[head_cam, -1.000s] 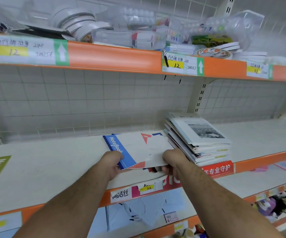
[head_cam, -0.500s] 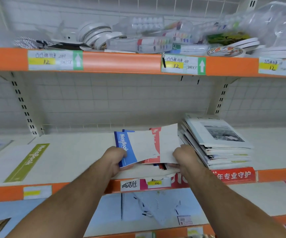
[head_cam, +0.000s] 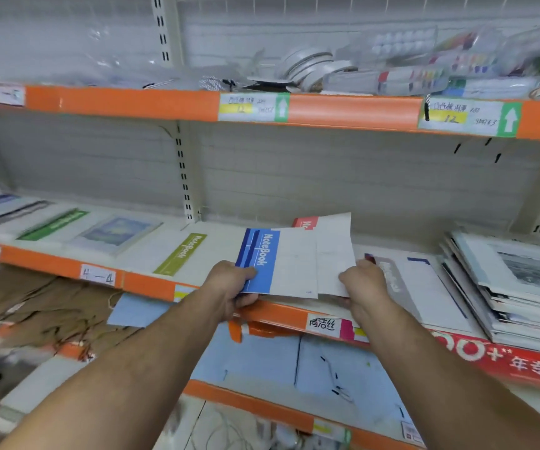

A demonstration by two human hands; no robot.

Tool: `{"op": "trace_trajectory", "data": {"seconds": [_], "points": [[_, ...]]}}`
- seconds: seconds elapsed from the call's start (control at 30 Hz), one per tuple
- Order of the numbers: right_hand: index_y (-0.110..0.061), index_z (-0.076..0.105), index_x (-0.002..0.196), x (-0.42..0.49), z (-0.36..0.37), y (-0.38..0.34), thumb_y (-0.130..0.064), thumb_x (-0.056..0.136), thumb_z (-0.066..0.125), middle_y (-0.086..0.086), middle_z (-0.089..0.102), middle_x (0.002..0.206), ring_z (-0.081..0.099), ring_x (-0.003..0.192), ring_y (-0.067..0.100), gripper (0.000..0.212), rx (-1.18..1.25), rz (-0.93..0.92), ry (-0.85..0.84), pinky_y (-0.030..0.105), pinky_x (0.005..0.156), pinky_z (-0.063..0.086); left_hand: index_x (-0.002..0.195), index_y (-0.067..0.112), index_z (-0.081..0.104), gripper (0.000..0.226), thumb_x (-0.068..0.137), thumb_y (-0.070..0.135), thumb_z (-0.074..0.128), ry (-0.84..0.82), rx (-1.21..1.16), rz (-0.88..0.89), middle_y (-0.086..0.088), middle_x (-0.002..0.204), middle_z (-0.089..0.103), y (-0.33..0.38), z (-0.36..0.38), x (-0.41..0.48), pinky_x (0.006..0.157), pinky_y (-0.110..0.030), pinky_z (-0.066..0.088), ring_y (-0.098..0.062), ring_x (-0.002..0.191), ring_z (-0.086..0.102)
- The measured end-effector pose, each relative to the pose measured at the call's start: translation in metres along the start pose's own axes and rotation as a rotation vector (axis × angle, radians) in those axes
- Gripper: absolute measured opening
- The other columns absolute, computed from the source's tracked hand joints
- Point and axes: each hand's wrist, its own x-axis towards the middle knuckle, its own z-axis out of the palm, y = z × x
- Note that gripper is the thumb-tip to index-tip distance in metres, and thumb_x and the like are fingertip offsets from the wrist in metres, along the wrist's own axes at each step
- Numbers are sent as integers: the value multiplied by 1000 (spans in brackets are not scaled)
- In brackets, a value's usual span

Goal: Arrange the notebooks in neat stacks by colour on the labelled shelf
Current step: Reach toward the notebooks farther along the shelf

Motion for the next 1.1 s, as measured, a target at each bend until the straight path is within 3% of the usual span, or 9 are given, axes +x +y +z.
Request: {"op": "trace_trajectory", "data": {"seconds": [0.13, 0.33, 0.47, 0.57, 0.6, 0.67, 0.73, 0.93, 1.1], "points": [[-13, 65, 89, -23, 48, -7, 0, 80, 46, 11, 72, 99, 68, 93, 34, 24, -31, -20, -58, 55, 83, 58, 119, 8, 53, 22, 97, 11, 56, 82, -57, 0, -8, 96, 64, 1, -54, -6, 46, -25, 55, -19, 78, 66], [-14, 59, 83, -72, 143, -11, 8, 88, 45, 7, 66, 90, 63, 78, 22, 26, -97, -62, -122, 25, 61, 49, 118, 5, 55, 24, 94, 3, 56, 186, -97, 62, -7, 96, 62, 2, -163, -12, 42, -23, 51, -18, 75, 63], [-10, 61, 85, -113, 223, -10, 8, 85, 43, 14, 70, 100, 66, 85, 28, 25, -109, -78, -197, 38, 73, 59, 115, 6, 54, 22, 94, 5, 58, 261, -131, 82, -10, 103, 63, 0, -252, -15, 41, -20, 49, -18, 77, 63], [-8, 61, 87, -144, 284, -5, 8, 86, 42, 10, 69, 91, 65, 75, 24, 26, -98, -69, -254, 28, 55, 57, 109, 7, 53, 15, 95, 5, 59, 305, -156, 88, -10, 99, 64, -1, -321, -18, 41, -20, 50, -19, 75, 64], [-8, 63, 89, -153, 304, -3, 8, 86, 42, 11, 70, 91, 67, 76, 26, 26, -90, -61, -282, 32, 54, 59, 109, 6, 54, 16, 95, 6, 59, 315, -157, 91, -11, 101, 65, -2, -343, -19, 41, -20, 50, -20, 76, 66], [-7, 64, 87, -170, 343, 4, 7, 83, 44, 18, 70, 98, 70, 86, 38, 24, -72, -58, -320, 56, 68, 60, 115, 6, 56, 22, 94, 8, 61, 334, -140, 97, -14, 109, 67, -4, -387, -19, 41, -21, 49, -23, 83, 70], [-5, 62, 81, -183, 381, 10, 8, 81, 43, 23, 69, 101, 68, 92, 42, 23, -85, -76, -338, 64, 75, 56, 117, 8, 56, 24, 94, 12, 62, 375, -150, 96, -13, 111, 69, -7, -426, -20, 42, -21, 50, -23, 87, 72], [-10, 62, 84, -209, 480, 20, 8, 88, 43, 14, 68, 95, 67, 84, 33, 26, -139, -69, -431, 51, 72, 61, 111, 5, 56, 20, 91, 5, 54, 467, -287, 76, -13, 102, 69, -10, -517, -15, 40, -21, 49, -20, 72, 69], [-11, 57, 82, -212, 556, 22, 9, 91, 43, 8, 63, 85, 63, 73, 25, 26, -98, -35, -508, 32, 45, 56, 116, 4, 55, 27, 90, 0, 50, 525, -344, 75, -14, 106, 67, -8, -575, 11, 42, -21, 52, -22, 76, 69]]}}
